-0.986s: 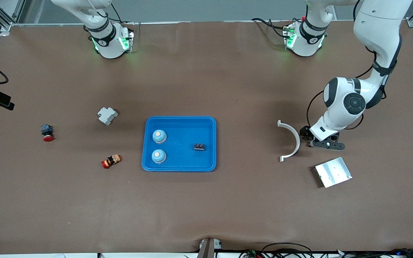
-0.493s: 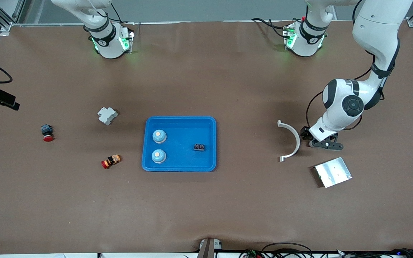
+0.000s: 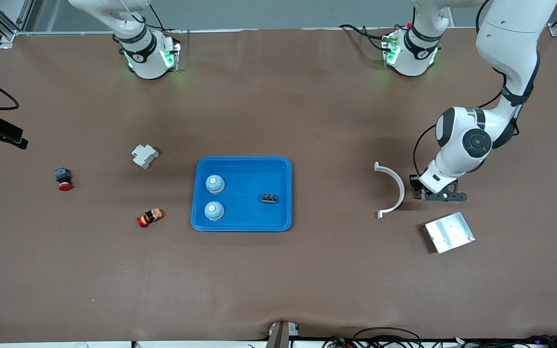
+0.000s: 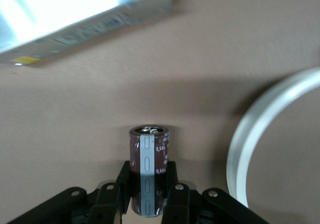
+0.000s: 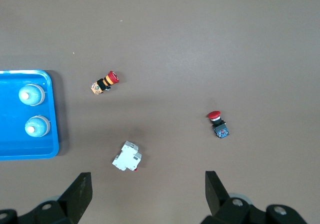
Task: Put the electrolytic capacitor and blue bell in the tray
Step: 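Grasp the second brown capacitor with the left gripper and lift it, then carry the capacitor with the left gripper over the blue tray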
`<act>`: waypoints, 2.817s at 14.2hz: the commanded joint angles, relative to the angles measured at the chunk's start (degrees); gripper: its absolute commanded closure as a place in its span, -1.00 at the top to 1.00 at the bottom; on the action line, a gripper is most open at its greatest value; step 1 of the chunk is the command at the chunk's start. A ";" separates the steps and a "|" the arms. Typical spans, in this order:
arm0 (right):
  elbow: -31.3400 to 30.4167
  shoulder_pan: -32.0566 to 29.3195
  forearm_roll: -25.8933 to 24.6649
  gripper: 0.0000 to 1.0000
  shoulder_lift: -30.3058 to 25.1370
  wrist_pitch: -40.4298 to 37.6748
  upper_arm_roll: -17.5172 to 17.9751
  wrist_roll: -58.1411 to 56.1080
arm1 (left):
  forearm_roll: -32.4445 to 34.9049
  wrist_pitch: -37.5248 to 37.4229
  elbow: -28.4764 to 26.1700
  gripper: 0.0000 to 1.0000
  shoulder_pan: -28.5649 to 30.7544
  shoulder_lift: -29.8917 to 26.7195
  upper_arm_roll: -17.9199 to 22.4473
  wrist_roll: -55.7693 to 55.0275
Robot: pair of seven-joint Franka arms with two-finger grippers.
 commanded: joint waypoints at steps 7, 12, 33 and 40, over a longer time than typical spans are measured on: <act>2.26 -0.36 0.88 1.00 -0.69 -0.66 -0.35 0.00 | -0.55 -10.53 7.37 -1.00 0.45 -3.54 -3.47 -25.90; 3.49 -0.10 0.70 1.00 -0.70 -1.71 -0.17 -0.61 | -1.43 -22.93 17.38 -1.00 0.28 -4.52 -9.54 -42.05; 3.23 -1.68 3.96 1.00 -0.17 -1.71 -0.35 0.18 | 2.96 -37.28 59.59 -1.00 -32.41 22.81 -2.17 -122.49; 3.14 -1.68 3.96 1.00 -0.26 -1.89 -0.44 0.18 | 2.96 -33.24 59.15 -1.00 -38.57 24.66 -2.26 -135.24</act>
